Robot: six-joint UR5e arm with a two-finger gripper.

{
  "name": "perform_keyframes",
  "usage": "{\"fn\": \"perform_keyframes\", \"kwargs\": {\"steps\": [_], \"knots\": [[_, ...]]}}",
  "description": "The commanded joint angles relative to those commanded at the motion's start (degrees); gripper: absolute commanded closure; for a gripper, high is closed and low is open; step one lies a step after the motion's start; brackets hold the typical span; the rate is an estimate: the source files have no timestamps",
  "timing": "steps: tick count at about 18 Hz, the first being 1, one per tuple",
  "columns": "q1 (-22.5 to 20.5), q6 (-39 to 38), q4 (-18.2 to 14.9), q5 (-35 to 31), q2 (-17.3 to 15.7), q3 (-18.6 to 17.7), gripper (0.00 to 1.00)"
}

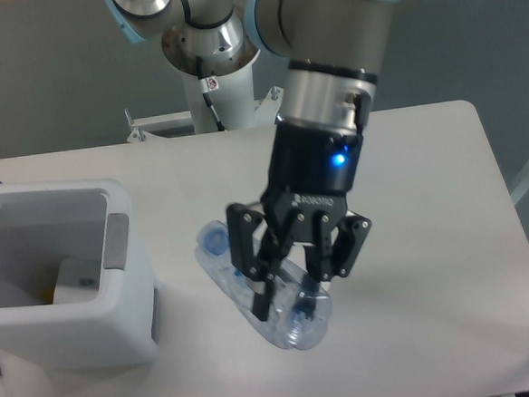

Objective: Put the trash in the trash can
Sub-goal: 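Lift the bottle and carry it over the white bin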

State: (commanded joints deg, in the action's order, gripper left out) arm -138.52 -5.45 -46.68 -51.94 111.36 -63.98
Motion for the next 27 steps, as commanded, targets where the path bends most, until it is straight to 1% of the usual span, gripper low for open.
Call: {"fn": "perform_keyframes", "kwargs": {"steps": [6,10,12,13,15,16,17,19,22,23,27], "knots": [[6.94,-0.26,3.26,0.18,0.0,-0.09,0.52],[9.23,-0.44,3.88,0.18,0.0,-1.05,0.51],[10.55,-0.18,3.97,0.09,-0.17,-2.28,0.51],[10.9,-0.09,4.57,0.09,-0.44,-2.81,0.51],[11.26,-0.09,10.79,0.09,-0.27,-3.86,0.51],[11.69,-0.17,11.95,0.09,-0.26,-3.87,0.51],[13.0,-0.18,11.96,0.09,-0.44,-4.22,0.51],[13.8,0.35,12.67,0.17,-0.96,-6.06,0.51],[16.08,5.26,14.5,0.09,-1.41,-9.65,0.51],[16.53,5.62,14.95,0.09,-1.93,-10.8,0.51],[17.06,7.46,15.13,0.09,-2.9,-13.44,0.5]]}}
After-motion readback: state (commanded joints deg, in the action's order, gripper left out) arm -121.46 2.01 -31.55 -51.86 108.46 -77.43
